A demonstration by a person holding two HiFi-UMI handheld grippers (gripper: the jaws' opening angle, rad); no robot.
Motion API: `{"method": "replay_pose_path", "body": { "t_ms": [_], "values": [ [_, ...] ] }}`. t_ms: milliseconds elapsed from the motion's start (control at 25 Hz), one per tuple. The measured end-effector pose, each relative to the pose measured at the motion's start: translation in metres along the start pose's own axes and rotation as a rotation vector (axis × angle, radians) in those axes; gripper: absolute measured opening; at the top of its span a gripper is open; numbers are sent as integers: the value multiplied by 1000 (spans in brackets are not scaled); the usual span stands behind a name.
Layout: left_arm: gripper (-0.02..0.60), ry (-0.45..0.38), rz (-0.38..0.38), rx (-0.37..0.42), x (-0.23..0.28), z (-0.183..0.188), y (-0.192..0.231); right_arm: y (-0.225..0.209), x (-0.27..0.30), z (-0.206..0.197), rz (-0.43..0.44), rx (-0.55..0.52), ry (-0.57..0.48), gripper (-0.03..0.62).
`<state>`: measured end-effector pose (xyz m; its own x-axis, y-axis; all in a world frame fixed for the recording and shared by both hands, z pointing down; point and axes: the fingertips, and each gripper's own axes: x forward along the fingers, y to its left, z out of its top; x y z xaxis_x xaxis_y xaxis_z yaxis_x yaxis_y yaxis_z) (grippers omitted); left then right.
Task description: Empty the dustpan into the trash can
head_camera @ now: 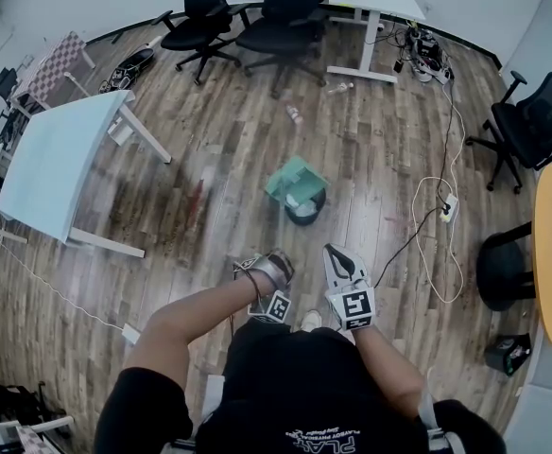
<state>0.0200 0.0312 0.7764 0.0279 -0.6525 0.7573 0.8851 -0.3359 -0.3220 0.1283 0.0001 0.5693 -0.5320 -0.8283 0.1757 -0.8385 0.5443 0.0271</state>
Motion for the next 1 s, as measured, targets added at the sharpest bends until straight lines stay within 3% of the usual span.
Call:
{"method": "replay_pose_path", "body": {
  "t_ms": [200,400,800,1000],
  "values": [
    [115,11,-16,100,4,6,-8,-2,1,-3,4,1,1,23],
    [141,-12,-102,204,-5,13,-25,-1,0,-7,2,4,8,23],
    [142,-18,-89,130,1,14,-17,-6,-4,-8,-7,9,5,23],
    [124,-83,-47,-70,-3,13,-8,-7,-5,-8,-10,5,10,23]
  ]
}}
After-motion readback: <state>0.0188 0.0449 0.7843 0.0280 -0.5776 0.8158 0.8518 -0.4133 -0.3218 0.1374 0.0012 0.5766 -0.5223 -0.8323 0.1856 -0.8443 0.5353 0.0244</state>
